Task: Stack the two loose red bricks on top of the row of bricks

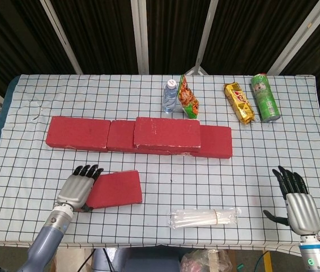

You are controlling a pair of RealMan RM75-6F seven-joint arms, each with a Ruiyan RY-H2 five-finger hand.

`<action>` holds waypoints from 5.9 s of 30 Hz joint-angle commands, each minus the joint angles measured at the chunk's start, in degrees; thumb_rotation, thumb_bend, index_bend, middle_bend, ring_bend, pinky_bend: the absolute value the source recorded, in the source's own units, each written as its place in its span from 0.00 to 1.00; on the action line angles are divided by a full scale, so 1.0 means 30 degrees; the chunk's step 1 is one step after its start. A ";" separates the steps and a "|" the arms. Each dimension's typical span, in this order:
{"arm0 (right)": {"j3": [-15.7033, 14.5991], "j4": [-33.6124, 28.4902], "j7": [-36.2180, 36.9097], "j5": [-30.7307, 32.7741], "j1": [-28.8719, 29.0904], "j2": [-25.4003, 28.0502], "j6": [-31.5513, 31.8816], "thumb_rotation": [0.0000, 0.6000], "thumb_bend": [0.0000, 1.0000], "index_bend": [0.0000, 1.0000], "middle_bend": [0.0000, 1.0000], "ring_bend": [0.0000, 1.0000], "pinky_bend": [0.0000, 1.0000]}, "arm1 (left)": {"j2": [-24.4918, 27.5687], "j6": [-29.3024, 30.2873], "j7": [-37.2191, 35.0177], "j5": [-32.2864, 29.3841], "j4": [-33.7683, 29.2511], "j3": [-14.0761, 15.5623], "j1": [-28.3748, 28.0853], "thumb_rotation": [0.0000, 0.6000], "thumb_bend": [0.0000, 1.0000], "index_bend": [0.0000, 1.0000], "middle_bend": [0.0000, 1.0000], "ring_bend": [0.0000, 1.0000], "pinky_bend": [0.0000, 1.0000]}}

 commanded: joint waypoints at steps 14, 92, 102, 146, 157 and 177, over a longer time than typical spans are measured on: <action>0.0236 0.0052 -0.0049 0.0067 -0.0112 -0.0092 -0.0164 1.00 0.13 0.03 0.00 0.00 0.00 | -0.1112 0.0806 -0.0170 -0.1111 0.0942 0.0848 -0.1553 1.00 0.00 0.00 0.00 0.00 0.00; 0.2014 0.0694 -0.3391 0.3436 -0.0161 -0.1557 -0.0533 1.00 0.13 0.03 0.00 0.00 0.00 | 0.8537 -1.2813 -0.7983 -0.0275 0.8224 -0.0423 -0.7081 1.00 0.03 0.29 0.22 0.00 0.00; 0.2304 0.1041 -0.4211 0.4031 -0.0146 -0.1923 -0.0314 1.00 0.13 0.03 0.00 0.00 0.00 | 0.6677 -1.5715 -1.1453 0.2912 1.2949 -0.0432 -0.7102 1.00 0.03 0.29 0.22 0.00 0.00; 0.2811 0.1231 -0.3863 0.4915 -0.0290 -0.1661 -0.0166 1.00 0.13 0.03 0.00 0.00 0.00 | 0.2491 -1.7986 -1.6668 0.6512 1.9213 0.1342 -0.9360 1.00 0.01 0.28 0.21 0.00 0.00; 0.2829 0.1252 -0.3772 0.4908 -0.0317 -0.1663 -0.0102 1.00 0.13 0.03 0.00 0.00 0.00 | 0.2216 -1.7772 -1.6584 0.5980 1.9388 0.1927 -0.9811 1.00 0.00 0.24 0.20 0.00 0.00; 0.2877 0.1229 -0.3739 0.4981 -0.0318 -0.1667 -0.0083 1.00 0.13 0.03 0.00 0.00 0.00 | 0.2055 -1.7332 -1.6348 0.5145 1.9181 0.2586 -1.0410 1.00 0.00 0.19 0.16 0.00 0.00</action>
